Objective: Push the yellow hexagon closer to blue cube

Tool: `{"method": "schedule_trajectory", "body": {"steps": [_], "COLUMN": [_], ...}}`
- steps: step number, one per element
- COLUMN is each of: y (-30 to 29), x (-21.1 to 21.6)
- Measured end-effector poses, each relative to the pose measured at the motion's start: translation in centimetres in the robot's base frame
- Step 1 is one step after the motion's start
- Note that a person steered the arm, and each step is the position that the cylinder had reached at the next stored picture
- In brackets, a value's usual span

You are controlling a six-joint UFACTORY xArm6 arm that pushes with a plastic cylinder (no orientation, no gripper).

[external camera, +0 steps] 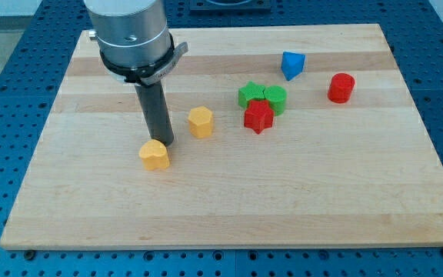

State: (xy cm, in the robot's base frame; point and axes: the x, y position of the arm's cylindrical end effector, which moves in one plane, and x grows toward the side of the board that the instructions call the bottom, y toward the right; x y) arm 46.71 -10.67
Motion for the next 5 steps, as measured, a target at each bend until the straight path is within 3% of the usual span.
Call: {"method": "schedule_trajectory", "body": {"steps": [1, 3, 4, 5], "y": [0.2, 5.8, 10.0, 12.9], "x": [0.4, 5.6, 5.8, 2.5]}}
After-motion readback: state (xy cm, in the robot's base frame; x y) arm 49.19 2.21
